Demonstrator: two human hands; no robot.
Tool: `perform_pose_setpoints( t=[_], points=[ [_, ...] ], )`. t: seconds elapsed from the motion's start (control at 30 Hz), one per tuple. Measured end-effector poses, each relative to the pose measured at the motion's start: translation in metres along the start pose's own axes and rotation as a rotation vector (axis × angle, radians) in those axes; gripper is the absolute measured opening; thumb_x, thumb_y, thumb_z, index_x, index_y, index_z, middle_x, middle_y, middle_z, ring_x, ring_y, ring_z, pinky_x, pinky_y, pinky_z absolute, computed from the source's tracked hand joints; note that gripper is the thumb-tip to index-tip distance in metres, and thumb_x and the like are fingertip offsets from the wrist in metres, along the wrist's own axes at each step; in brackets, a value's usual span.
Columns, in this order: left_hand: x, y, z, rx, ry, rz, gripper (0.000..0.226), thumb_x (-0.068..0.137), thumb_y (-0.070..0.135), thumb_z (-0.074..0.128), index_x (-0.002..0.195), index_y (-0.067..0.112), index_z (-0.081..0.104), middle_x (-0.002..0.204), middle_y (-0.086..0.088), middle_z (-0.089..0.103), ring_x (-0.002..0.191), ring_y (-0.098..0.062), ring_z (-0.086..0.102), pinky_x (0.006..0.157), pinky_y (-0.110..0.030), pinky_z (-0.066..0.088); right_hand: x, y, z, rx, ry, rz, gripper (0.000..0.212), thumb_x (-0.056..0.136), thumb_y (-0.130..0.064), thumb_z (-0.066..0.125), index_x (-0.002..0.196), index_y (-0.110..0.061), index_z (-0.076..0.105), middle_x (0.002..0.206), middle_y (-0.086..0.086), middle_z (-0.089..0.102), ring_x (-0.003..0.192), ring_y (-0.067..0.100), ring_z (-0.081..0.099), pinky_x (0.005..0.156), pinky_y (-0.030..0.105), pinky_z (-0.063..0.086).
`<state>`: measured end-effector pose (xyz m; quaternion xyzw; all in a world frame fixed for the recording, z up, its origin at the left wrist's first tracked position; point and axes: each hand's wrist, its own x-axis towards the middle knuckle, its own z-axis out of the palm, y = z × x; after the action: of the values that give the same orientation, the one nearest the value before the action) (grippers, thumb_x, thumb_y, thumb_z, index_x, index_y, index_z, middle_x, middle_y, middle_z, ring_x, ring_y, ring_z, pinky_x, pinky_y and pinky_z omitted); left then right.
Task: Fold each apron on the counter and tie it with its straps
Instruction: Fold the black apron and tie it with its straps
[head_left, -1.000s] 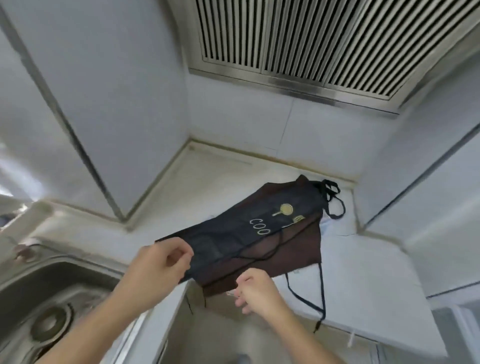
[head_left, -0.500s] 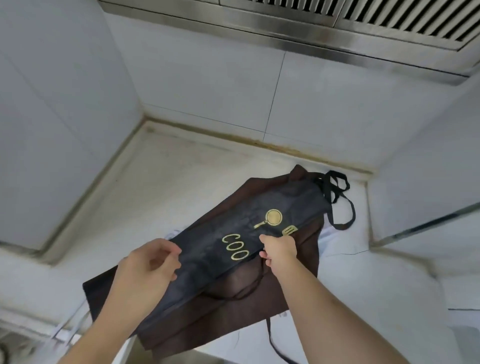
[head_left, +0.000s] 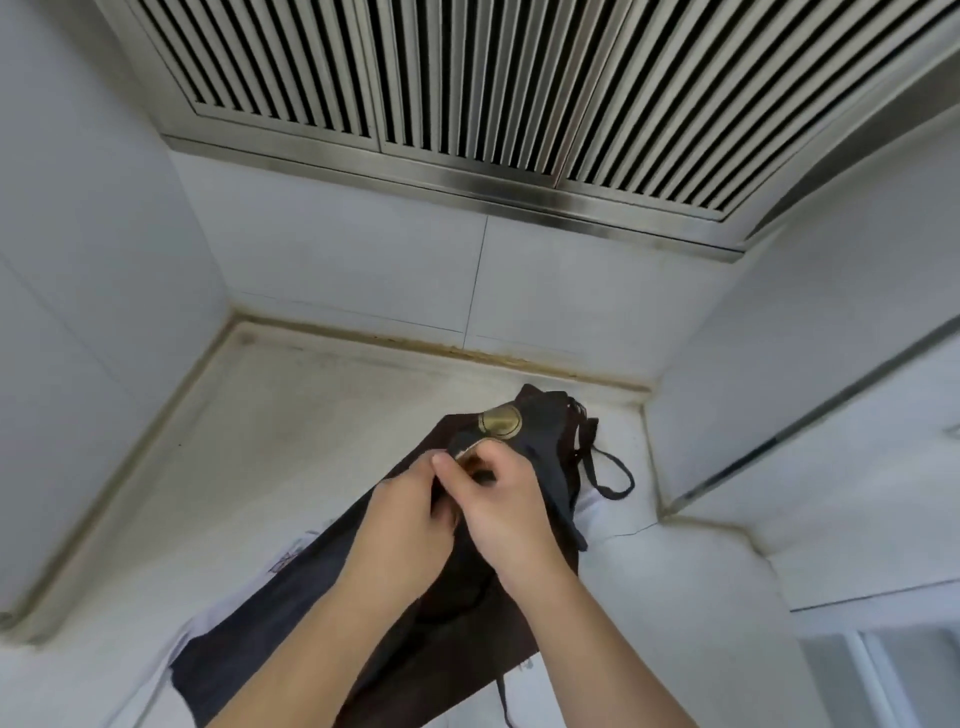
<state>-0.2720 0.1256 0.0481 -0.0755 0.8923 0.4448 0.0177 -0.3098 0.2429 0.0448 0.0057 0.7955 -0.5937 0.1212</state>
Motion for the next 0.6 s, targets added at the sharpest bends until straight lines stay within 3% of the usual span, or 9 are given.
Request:
perform_pose_setpoints(
  t=[0.03, 0.07, 0.13, 0.23, 0.33, 0.43, 0.5, 0.57, 0.6],
  points=[
    [0.003, 0.009, -0.009, -0.041, 0.063, 0.02, 0.025, 0.099, 0.007, 0.058, 0.102, 0.03, 0.067, 0.076, 0.018, 0.067, 0.077, 0.006, 0.064, 0.061, -0.009, 0.045, -0.007, -0.015, -0.006, -0.013, -0.008, -0.052, 0.007, 0.093, -0.029, 0.075, 0.094, -0.024, 0.072, 0.096, -0.004, 0.071, 0.095, 0.01, 0.066, 0.088, 0.036, 0.059],
    [0.006, 0.015, -0.019, -0.096, 0.104, 0.019, 0.027, 0.099, 0.005, 0.058, 0.091, 0.029, 0.068, 0.068, 0.017, 0.065, 0.072, 0.005, 0.063, 0.059, -0.011, 0.043, -0.012, -0.026, -0.012, -0.044, -0.02, -0.083, 0.013, 0.092, -0.026, 0.076, 0.103, -0.032, 0.071, 0.104, -0.009, 0.068, 0.102, 0.007, 0.063, 0.092, 0.035, 0.058],
    [0.012, 0.025, -0.036, -0.205, 0.113, 0.029, 0.034, 0.101, 0.007, 0.059, 0.076, 0.03, 0.064, 0.062, 0.016, 0.064, 0.062, 0.0, 0.059, 0.054, -0.018, 0.038, -0.018, -0.042, -0.025, -0.09, -0.001, -0.088, 0.042, 0.09, -0.025, 0.077, 0.124, -0.045, 0.062, 0.122, -0.019, 0.059, 0.113, 0.0, 0.057, 0.099, 0.033, 0.055],
    [0.009, 0.047, -0.061, -0.284, 0.055, 0.098, 0.035, 0.102, 0.009, 0.061, 0.074, 0.028, 0.065, 0.066, 0.013, 0.068, 0.059, -0.002, 0.058, 0.059, -0.027, 0.042, -0.034, -0.071, -0.042, -0.095, 0.024, -0.082, 0.071, 0.088, -0.033, 0.08, 0.145, -0.055, 0.045, 0.134, -0.026, 0.05, 0.121, -0.006, 0.052, 0.102, 0.028, 0.05],
    [0.005, 0.065, -0.081, -0.289, 0.05, 0.15, 0.035, 0.103, 0.012, 0.06, 0.074, 0.03, 0.064, 0.063, 0.023, 0.066, 0.06, 0.005, 0.058, 0.055, -0.016, 0.038, -0.045, -0.096, -0.055, -0.238, -0.052, -0.138, 0.038, 0.084, -0.037, 0.079, 0.121, -0.044, 0.069, 0.113, -0.017, 0.073, 0.106, 0.0, 0.068, 0.098, 0.038, 0.057],
    [-0.002, 0.081, -0.105, -0.267, 0.07, 0.165, 0.04, 0.106, 0.024, 0.06, 0.065, 0.02, 0.058, 0.052, 0.014, 0.058, 0.051, -0.001, 0.051, 0.049, -0.019, 0.035, -0.058, -0.119, -0.061, -0.369, -0.045, -0.219, 0.01, 0.09, -0.026, 0.076, 0.098, -0.032, 0.078, 0.09, -0.014, 0.078, 0.082, 0.004, 0.073, 0.084, 0.039, 0.062],
    [-0.006, 0.093, -0.12, -0.243, 0.081, 0.163, 0.047, 0.106, 0.028, 0.058, 0.062, 0.015, 0.051, 0.047, 0.01, 0.05, 0.047, -0.005, 0.045, 0.047, -0.022, 0.031, -0.062, -0.131, -0.068, -0.439, 0.036, -0.307, 0.007, 0.094, -0.029, 0.072, 0.093, -0.023, 0.077, 0.084, -0.008, 0.076, 0.08, 0.01, 0.071, 0.081, 0.042, 0.06],
    [-0.008, 0.106, -0.134, -0.195, 0.107, 0.148, 0.051, 0.107, 0.032, 0.056, 0.062, 0.014, 0.042, 0.045, 0.007, 0.04, 0.046, -0.009, 0.036, 0.049, -0.028, 0.027, -0.062, -0.138, -0.077, -0.523, 0.088, -0.376, 0.019, 0.096, -0.032, 0.068, 0.089, -0.016, 0.073, 0.083, 0.004, 0.071, 0.08, 0.02, 0.066, 0.079, 0.046, 0.056],
    [-0.008, 0.112, -0.141, -0.167, 0.131, 0.145, 0.051, 0.107, 0.033, 0.055, 0.062, 0.013, 0.042, 0.046, 0.007, 0.039, 0.047, -0.009, 0.036, 0.052, -0.031, 0.028, -0.063, -0.143, -0.084, -0.555, 0.122, -0.414, 0.019, 0.097, -0.032, 0.068, 0.089, -0.016, 0.075, 0.083, 0.002, 0.072, 0.081, 0.018, 0.065, 0.08, 0.044, 0.055]
  ],
)
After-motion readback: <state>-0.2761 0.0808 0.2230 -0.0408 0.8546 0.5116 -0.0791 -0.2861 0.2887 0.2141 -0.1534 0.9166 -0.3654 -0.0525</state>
